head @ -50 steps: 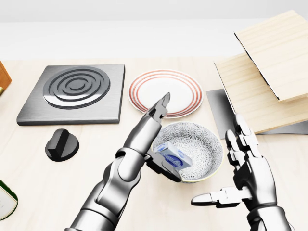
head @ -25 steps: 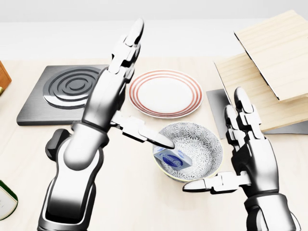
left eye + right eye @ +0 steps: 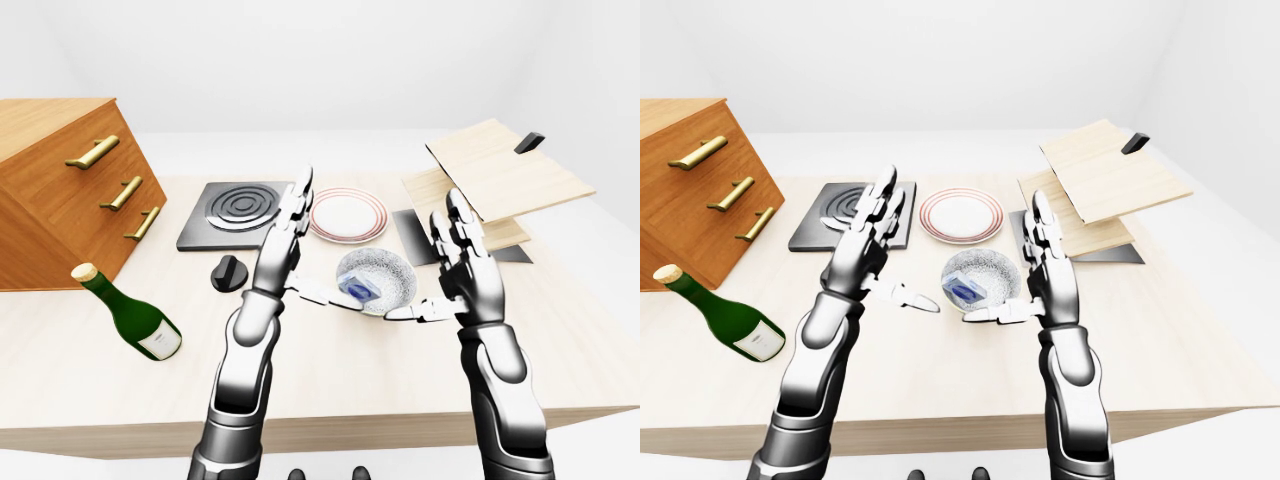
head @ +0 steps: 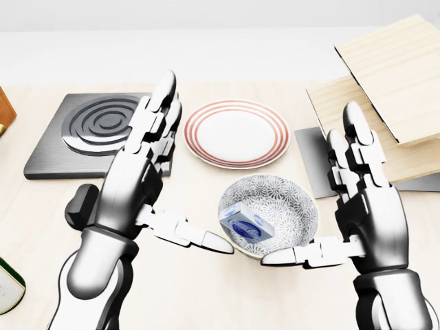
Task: Pick up the cream cheese and put it in the bowl.
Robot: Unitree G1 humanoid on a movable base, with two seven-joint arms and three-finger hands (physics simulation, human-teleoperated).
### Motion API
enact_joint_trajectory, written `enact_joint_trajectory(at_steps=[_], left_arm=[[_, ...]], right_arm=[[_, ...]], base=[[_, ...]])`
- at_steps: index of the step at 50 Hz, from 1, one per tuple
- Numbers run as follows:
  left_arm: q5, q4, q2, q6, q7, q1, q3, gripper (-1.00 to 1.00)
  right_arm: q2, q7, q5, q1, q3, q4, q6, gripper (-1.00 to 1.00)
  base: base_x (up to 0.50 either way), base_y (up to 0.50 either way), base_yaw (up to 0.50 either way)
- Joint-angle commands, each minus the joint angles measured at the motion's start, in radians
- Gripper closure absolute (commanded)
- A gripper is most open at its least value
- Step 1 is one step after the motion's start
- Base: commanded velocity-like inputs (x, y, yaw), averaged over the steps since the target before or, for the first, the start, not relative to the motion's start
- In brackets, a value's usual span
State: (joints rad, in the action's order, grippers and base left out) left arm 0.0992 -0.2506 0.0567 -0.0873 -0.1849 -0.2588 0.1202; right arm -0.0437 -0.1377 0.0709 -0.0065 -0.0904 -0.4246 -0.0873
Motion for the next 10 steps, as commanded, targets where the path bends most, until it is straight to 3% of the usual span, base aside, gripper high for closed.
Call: enact_joint_trajectory(at_steps=[1, 10], left_arm=[[-0.022, -0.023, 0.0, 0.0, 0.006, 0.032, 0.008, -1.0], [-0.026, -0.032, -0.001, 0.0, 0.008, 0.035, 0.008, -1.0]], right_arm=[[0.0, 0.0, 0.001, -0.006, -0.001, -0.005, 0.0, -1.0], [0.0, 0.003, 0.0, -0.008, 0.0, -0.009, 0.0, -1.0]], base=[[0.0, 0.0, 0.0], [0.0, 0.0, 0.0]])
